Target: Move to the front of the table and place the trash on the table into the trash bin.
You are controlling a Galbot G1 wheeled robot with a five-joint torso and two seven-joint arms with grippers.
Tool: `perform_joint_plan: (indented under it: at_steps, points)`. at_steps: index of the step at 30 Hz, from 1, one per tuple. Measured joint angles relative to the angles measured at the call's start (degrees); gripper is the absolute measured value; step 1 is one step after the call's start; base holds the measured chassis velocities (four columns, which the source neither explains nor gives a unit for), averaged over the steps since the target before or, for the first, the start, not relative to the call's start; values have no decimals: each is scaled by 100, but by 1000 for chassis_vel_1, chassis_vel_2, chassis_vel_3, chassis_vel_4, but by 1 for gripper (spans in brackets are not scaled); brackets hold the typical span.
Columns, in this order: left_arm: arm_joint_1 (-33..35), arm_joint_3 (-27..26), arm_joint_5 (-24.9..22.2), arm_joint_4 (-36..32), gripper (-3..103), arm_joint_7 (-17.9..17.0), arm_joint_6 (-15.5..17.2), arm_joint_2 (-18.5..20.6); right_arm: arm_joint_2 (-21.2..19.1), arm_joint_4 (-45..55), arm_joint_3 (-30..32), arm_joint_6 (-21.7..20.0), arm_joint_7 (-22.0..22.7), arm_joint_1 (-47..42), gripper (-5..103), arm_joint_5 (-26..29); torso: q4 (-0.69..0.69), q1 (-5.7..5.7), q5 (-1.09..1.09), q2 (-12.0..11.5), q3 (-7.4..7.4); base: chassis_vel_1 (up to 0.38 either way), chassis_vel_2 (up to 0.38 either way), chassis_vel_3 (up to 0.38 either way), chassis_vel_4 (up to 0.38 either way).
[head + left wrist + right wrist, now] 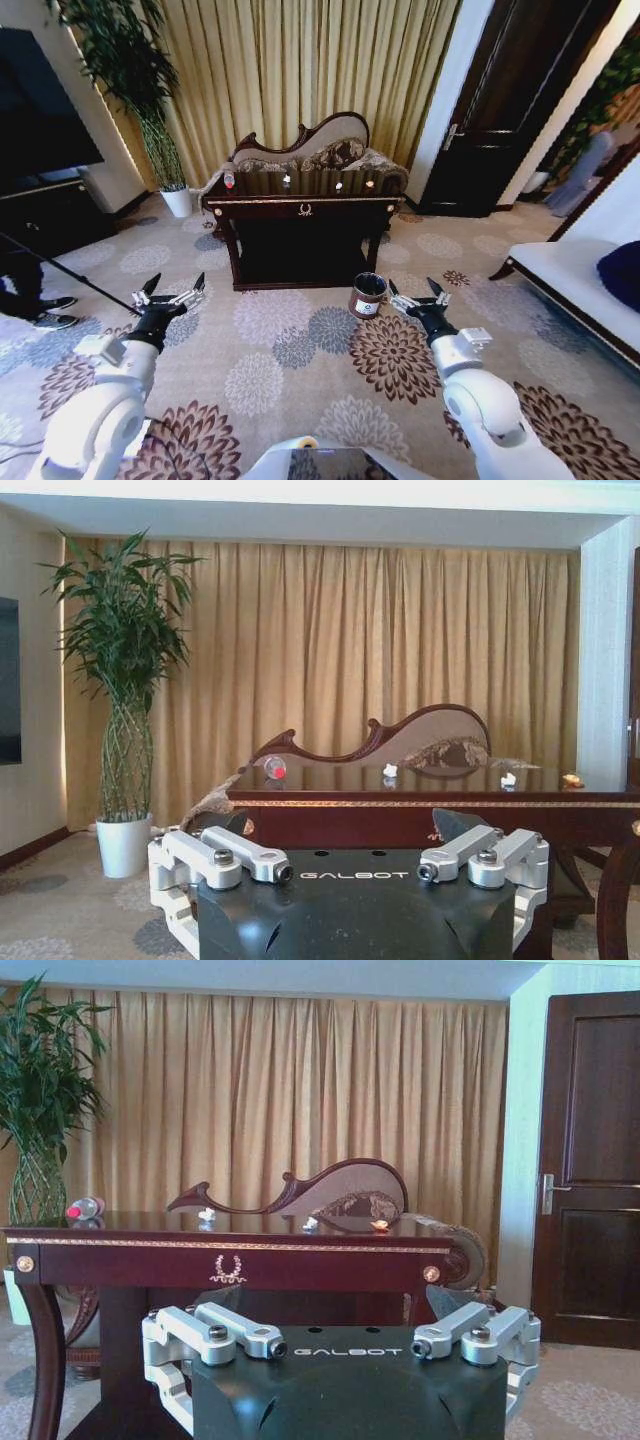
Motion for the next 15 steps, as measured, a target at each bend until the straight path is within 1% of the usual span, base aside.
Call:
perform_joint_plan:
  at_steps: [8, 15]
  points:
    - [70, -17, 17, -57, 100, -51, 18, -54, 38, 81, -16, -42, 15, -3, 100, -10, 0, 0, 0, 0, 0, 0, 0, 0, 0]
    - [111, -47, 0, -154, 100, -141, 79, -68, 23, 160, -47, -194, 59, 62, 100, -22, 1, 0, 0, 0, 0, 0, 0, 0, 0]
